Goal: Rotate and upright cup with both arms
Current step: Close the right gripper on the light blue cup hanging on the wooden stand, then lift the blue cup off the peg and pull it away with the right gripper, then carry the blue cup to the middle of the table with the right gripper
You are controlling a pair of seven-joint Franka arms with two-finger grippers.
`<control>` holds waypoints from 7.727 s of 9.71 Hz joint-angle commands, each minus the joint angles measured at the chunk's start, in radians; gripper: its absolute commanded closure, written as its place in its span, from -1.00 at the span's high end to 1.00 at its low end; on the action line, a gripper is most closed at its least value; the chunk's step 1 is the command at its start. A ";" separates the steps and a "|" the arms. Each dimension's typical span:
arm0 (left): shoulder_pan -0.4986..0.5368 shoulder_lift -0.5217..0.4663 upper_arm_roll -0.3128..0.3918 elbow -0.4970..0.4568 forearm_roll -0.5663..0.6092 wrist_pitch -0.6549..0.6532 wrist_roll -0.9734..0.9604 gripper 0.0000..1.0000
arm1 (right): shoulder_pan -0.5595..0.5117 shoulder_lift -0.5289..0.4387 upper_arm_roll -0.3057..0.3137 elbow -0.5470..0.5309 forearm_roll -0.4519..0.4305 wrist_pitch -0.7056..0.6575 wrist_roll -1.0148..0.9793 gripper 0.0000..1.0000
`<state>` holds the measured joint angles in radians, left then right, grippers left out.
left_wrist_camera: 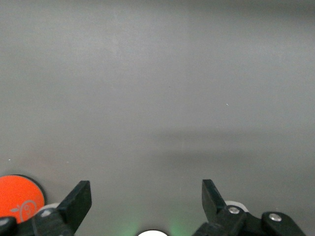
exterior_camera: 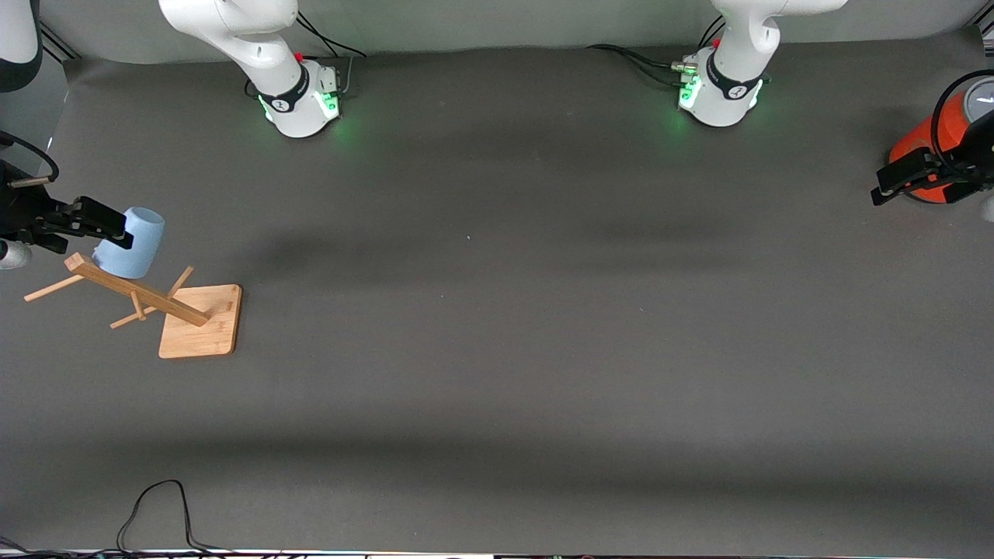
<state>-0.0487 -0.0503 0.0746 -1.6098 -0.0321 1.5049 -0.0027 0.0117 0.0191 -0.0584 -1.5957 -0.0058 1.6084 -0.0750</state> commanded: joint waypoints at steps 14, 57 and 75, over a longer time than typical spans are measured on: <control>0.016 -0.006 0.005 -0.007 0.001 -0.014 0.000 1.00 | -0.007 -0.131 -0.131 -0.208 -0.026 0.042 -0.037 1.00; 0.027 -0.002 0.002 -0.027 0.001 -0.017 0.001 1.00 | 0.675 -0.143 -0.109 -0.356 0.036 0.203 1.873 0.10; 0.029 -0.002 0.004 -0.027 -0.009 -0.028 0.006 1.00 | 1.084 0.956 -0.116 0.375 0.010 0.367 2.871 0.33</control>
<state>-0.0224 -0.0441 0.0779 -1.6351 -0.0336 1.4889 -0.0030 1.0831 0.9368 -0.1597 -1.2503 0.0198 1.9636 2.7203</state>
